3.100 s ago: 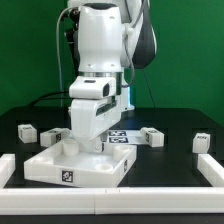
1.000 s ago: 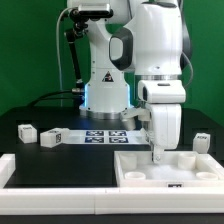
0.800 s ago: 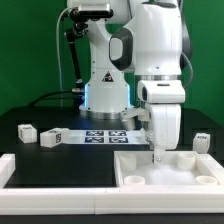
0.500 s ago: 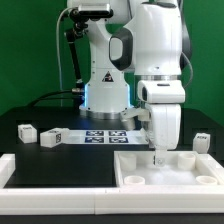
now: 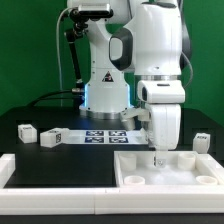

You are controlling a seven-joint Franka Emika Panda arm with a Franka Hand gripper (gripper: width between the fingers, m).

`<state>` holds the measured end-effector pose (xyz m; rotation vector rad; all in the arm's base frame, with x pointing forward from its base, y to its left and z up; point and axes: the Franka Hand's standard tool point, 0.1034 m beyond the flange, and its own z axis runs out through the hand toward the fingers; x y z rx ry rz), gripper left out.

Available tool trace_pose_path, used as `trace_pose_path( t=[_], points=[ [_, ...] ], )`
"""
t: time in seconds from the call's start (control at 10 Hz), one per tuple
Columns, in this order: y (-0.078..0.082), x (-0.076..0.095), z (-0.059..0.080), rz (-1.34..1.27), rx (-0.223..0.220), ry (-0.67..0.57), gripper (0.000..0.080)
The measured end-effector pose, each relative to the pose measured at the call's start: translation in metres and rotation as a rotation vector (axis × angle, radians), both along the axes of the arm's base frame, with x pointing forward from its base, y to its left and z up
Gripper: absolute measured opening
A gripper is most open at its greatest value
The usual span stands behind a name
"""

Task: Assemble square table

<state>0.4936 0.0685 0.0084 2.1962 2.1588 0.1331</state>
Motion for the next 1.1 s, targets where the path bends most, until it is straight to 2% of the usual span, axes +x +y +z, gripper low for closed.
trace_pose_path(
  t=[0.2, 0.4, 0.5, 0.7, 0.8, 0.9, 1.1],
  points=[
    [0.000, 0.000, 0.002, -0.010, 0.001, -0.002, 0.0648],
    [0.006, -0.011, 0.024, -0.147, 0.017, -0.021, 0.0648],
    [0.010, -0.018, 0.032, -0.190, 0.012, -0.010, 0.0648],
    [0.034, -0.025, 0.046, -0.445, 0.029, 0.001, 0.0648],
    [0.046, -0.026, 0.046, -0.582, 0.037, 0.016, 0.0648],
    [0.052, -0.022, 0.046, -0.589, 0.049, 0.007, 0.0648],
    [0.049, -0.022, 0.044, -0.699, 0.076, 0.005, 0.0648]
  ],
)
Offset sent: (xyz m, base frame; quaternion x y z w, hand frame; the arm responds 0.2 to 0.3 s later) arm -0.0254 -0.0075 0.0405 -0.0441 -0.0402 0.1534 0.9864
